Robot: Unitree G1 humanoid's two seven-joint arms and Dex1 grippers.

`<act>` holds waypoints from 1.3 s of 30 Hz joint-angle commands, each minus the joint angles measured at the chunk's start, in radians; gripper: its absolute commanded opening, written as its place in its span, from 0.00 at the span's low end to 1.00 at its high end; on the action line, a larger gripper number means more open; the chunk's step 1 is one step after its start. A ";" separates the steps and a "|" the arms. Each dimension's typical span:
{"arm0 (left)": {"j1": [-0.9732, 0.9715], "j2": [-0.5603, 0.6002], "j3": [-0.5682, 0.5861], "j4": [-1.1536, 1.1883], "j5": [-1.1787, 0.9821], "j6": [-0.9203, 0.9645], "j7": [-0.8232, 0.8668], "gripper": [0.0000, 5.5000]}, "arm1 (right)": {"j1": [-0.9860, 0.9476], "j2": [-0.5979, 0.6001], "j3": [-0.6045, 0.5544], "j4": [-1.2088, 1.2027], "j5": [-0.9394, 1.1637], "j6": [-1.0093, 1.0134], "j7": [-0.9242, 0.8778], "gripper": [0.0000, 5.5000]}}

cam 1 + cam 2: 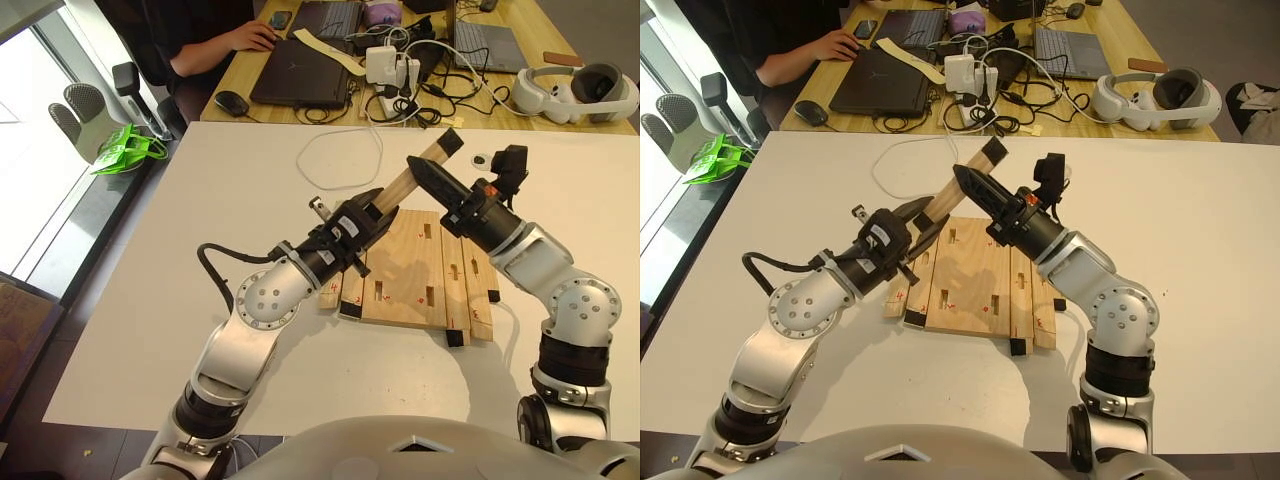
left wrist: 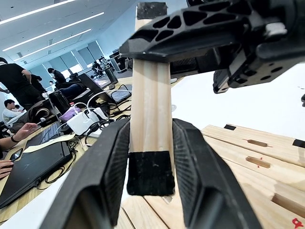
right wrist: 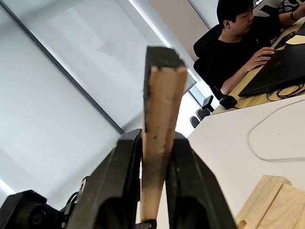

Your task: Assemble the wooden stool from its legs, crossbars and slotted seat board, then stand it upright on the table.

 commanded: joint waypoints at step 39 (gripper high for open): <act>-0.013 -0.106 0.019 0.042 0.115 0.178 0.141 0.50 | 0.029 -0.126 0.071 -0.182 -0.048 0.078 -0.064 0.07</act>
